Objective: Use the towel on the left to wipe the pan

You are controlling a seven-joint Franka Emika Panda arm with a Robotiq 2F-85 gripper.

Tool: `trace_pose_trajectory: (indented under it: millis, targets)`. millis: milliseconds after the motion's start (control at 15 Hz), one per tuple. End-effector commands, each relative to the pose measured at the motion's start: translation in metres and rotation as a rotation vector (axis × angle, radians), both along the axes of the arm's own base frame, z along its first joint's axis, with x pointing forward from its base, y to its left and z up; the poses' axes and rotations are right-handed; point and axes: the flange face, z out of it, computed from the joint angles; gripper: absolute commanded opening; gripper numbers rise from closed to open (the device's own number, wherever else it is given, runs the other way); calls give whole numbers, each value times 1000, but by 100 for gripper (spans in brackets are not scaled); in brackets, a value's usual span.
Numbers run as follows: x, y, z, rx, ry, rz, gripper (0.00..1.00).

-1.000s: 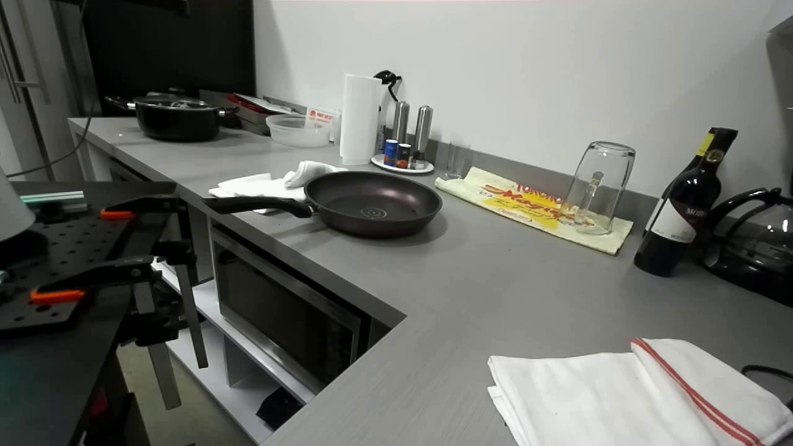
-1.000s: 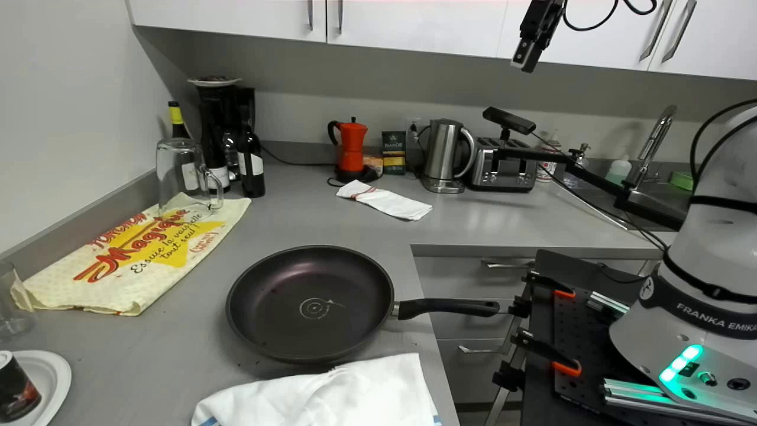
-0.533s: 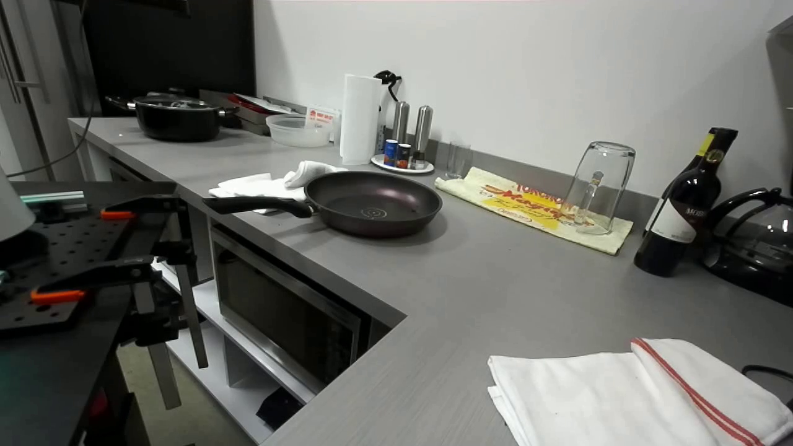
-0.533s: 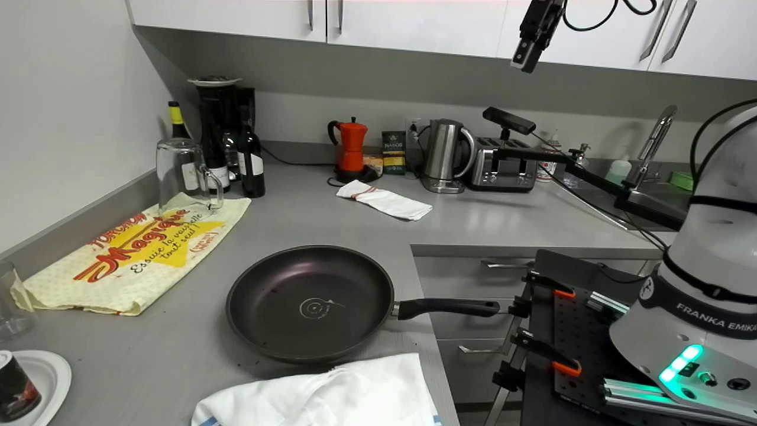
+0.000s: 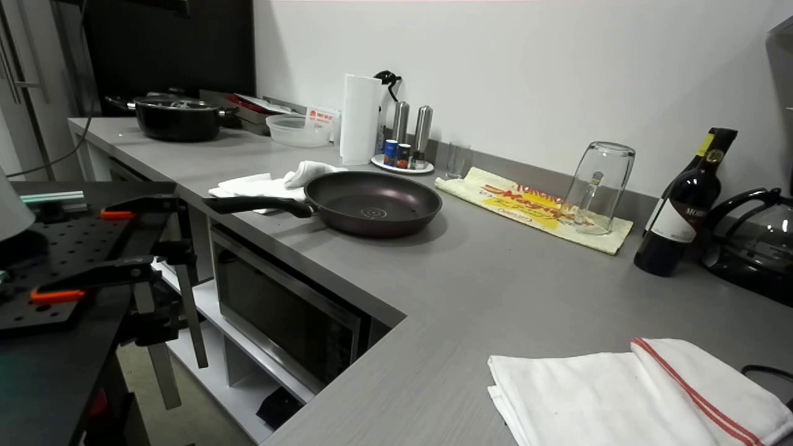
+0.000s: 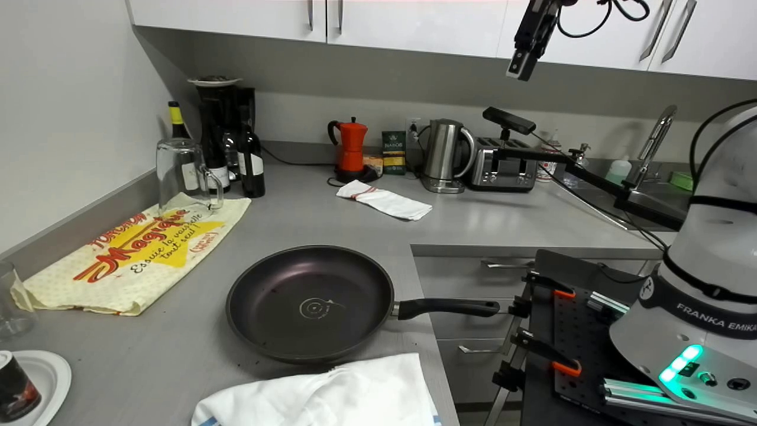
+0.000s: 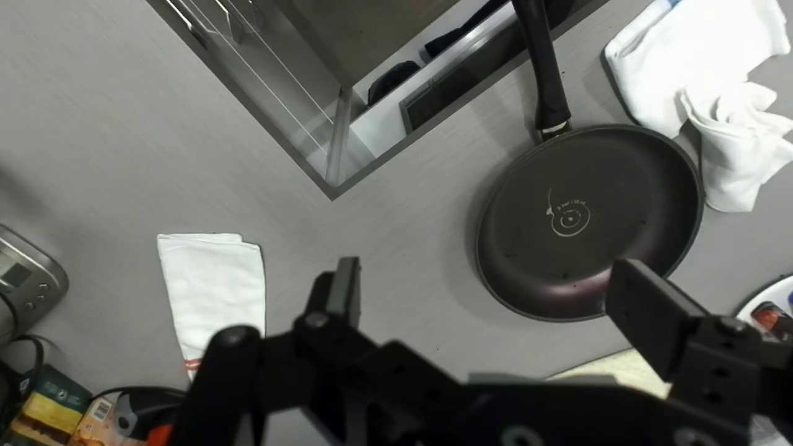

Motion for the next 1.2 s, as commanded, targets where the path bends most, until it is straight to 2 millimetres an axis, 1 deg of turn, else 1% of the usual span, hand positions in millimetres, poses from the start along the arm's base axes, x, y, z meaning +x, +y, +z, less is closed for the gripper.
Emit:
trace_pose_trajectory:
  millis: [0, 133, 267, 400, 467, 533, 600, 733, 867, 933, 1000, 1067, 1133]
  targets:
    - [21, 19, -29, -53, 51, 43, 100]
    - [35, 42, -51, -66, 84, 98, 100]
    - [48, 72, -78, -80, 119, 164, 100]
    - [57, 102, -109, -93, 153, 199, 100]
    - [60, 120, -129, -96, 180, 201, 100]
    - [62, 133, -141, -100, 196, 210, 100]
    - [63, 153, -159, -108, 221, 220, 100]
    - [68, 184, -184, -119, 250, 252, 100]
    - [75, 217, -206, -123, 256, 292, 100]
    - [80, 230, -215, -126, 253, 306, 100]
    - [90, 245, -224, -120, 259, 321, 100]
    - [98, 256, -231, -121, 270, 338, 100]
    - [109, 269, -236, -117, 274, 347, 100]
